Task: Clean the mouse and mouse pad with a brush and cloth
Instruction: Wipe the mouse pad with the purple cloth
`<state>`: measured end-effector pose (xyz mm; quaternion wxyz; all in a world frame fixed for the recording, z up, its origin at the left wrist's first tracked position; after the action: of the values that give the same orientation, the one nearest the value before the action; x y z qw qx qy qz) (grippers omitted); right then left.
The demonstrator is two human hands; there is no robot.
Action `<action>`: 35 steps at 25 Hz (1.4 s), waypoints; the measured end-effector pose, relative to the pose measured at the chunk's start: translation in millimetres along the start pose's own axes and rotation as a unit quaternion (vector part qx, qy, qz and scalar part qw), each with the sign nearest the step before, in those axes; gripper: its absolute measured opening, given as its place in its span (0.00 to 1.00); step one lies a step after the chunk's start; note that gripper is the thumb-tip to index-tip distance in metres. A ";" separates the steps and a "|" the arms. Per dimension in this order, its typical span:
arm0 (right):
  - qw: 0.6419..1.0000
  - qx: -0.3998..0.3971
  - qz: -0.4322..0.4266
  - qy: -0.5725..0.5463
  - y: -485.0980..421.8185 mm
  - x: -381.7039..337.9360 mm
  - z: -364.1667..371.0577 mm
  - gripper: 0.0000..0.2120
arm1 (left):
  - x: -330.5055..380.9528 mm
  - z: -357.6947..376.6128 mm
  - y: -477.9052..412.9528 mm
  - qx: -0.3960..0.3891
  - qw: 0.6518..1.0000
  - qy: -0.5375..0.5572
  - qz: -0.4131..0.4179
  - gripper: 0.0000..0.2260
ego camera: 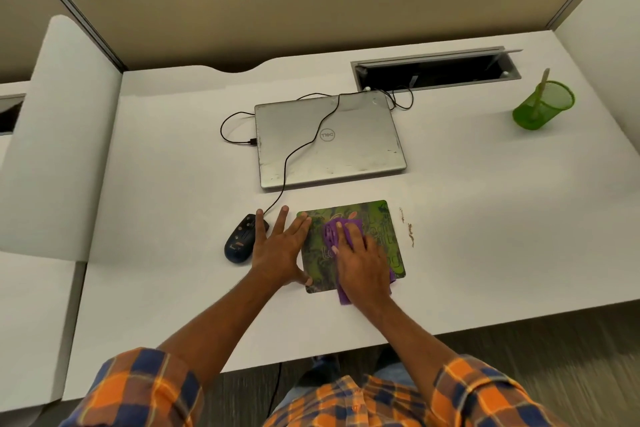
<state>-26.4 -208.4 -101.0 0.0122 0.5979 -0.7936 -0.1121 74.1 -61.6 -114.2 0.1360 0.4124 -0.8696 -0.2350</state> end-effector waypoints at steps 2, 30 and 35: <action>1.000 0.010 0.022 -0.010 -1.9 13.1 -3.4 0.29 | 1.5 0.2 0.9 0.004 1.000 -0.002 0.003 0.63; 0.997 0.069 -0.005 -0.038 -36.6 -3.4 -26.1 0.27 | -1.0 -3.1 2.6 0.014 1.000 0.003 0.003 0.64; 0.997 0.043 -0.045 -0.041 -24.2 -40.5 -3.2 0.28 | -1.2 -4.0 -0.6 0.012 1.000 0.004 0.000 0.64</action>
<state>8.5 -176.7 -97.9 -0.0512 0.6278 -0.7698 -0.1032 77.0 -62.1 -111.2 0.1349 0.4151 -0.8717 -0.2228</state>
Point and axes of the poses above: each hand's wrist, its own y-axis away from the middle knuckle, its own z-axis out of the palm, x = y × z, the point moved 8 cm from there along -y, towards the middle knuckle, and after that the axes turned 3 degrees about y, right-handed, at the moved point
